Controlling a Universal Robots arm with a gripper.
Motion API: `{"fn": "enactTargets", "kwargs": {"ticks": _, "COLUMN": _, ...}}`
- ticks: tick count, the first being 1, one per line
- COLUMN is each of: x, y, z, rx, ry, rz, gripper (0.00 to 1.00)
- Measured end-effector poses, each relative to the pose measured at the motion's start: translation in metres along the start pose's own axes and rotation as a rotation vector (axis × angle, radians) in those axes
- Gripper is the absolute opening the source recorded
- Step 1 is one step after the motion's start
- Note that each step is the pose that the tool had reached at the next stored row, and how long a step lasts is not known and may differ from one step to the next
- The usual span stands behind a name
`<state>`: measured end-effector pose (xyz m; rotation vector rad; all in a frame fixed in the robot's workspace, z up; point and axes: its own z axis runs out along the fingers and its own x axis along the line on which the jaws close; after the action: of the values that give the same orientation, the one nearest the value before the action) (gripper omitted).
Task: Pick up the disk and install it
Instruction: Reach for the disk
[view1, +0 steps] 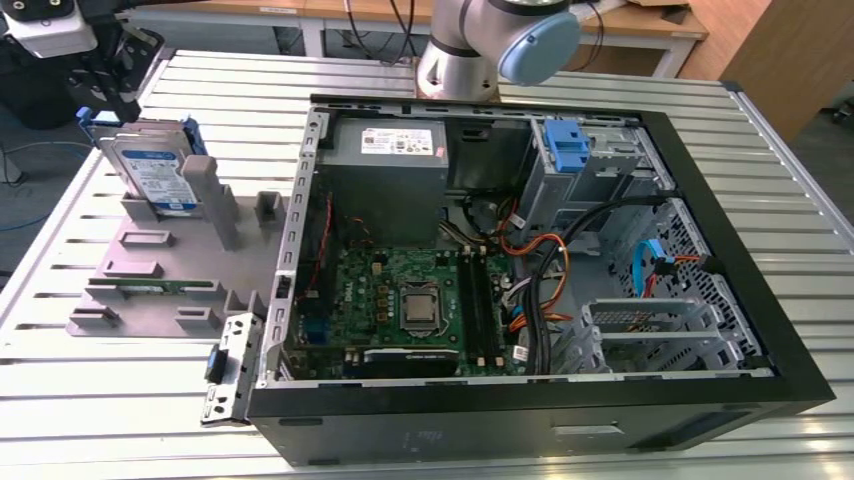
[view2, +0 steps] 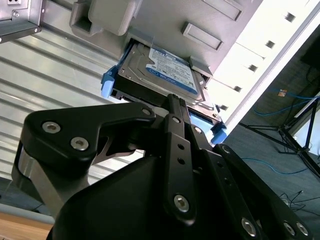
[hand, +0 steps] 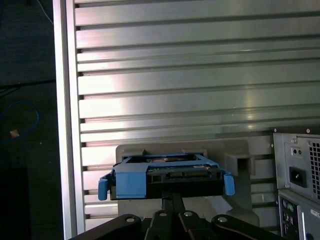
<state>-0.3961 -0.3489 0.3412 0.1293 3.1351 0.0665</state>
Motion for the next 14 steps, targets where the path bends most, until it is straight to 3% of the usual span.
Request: {"fn": "enactTargets", "kwargs": {"ticks": 14, "x": 0.0001, "y": 0.0001, "z": -0.0033, "rx": 0.0000, "ry": 0.0000, "rz": 0.000, "gripper": 0.11}}
